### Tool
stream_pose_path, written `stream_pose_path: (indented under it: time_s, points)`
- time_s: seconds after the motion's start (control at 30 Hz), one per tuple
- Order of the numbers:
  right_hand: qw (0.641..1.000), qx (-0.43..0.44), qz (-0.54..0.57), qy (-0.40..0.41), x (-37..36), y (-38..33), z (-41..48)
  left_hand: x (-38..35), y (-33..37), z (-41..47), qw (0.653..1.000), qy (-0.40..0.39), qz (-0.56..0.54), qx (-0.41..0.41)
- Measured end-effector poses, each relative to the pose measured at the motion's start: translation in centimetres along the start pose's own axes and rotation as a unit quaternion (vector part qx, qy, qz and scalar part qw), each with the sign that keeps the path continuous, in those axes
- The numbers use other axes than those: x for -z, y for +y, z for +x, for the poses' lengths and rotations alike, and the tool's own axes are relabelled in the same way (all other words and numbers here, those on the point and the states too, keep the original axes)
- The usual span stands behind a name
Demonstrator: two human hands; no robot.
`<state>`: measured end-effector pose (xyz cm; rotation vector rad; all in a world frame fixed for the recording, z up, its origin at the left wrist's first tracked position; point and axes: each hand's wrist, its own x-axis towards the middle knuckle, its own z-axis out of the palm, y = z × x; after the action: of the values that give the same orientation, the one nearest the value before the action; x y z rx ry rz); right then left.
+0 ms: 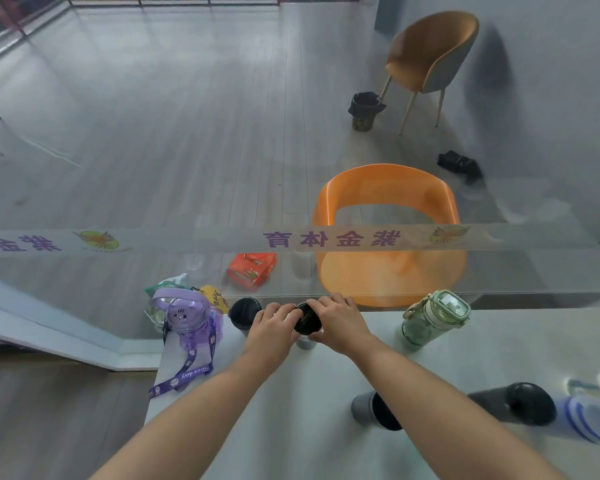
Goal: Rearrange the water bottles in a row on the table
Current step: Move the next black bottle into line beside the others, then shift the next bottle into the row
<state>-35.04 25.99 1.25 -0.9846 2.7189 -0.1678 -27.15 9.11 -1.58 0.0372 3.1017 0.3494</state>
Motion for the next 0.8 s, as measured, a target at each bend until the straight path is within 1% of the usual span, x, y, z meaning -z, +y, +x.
stream_pose_path:
  time_s: [0.1, 0.17, 0.27, 0.3, 0.4, 0.47, 0.57, 0.7, 0.8]
  points:
    - [1.0, -0.01, 0.012, -0.007, 0.2, -0.1, -0.5, 0.2, 0.1, -0.3, 1.0, 0.006, -0.003, -0.004]
    - [0.999, -0.022, 0.03, -0.012, 0.8, 0.3, -1.2, 0.6, 0.5, -0.6, 1.0, 0.023, -0.012, -0.017]
    - [0.997, -0.045, 0.049, -0.027, 2.5, 1.5, -3.4, 0.8, 1.5, -1.0, 0.991, 0.062, -0.045, -0.109]
    - [0.997, -0.055, 0.047, -0.04, 3.3, 1.9, -4.4, 0.8, 1.9, -1.0, 0.987, 0.062, -0.053, -0.135]
    - [0.991, -0.102, 0.047, -0.071, 4.8, 3.2, -7.9, 1.2, 4.1, -1.2, 0.983, 0.018, -0.061, -0.171]
    - [0.985, -0.14, 0.058, -0.087, 5.0, 3.8, -10.4, 1.7, 6.2, -1.6, 0.979, 0.002, -0.079, -0.186]
    - [0.974, -0.184, 0.067, -0.112, 4.3, 4.5, -14.5, 2.1, 9.3, -2.5, 0.969, -0.043, -0.097, -0.224]
    - [0.968, -0.184, 0.045, -0.163, 3.3, 4.4, -18.7, 1.6, 11.5, -4.2, 0.951, -0.09, -0.14, -0.262]
    - [0.972, -0.169, 0.043, -0.157, 2.6, 4.0, -19.7, 0.9, 11.5, -5.3, 0.938, -0.101, -0.152, -0.294]
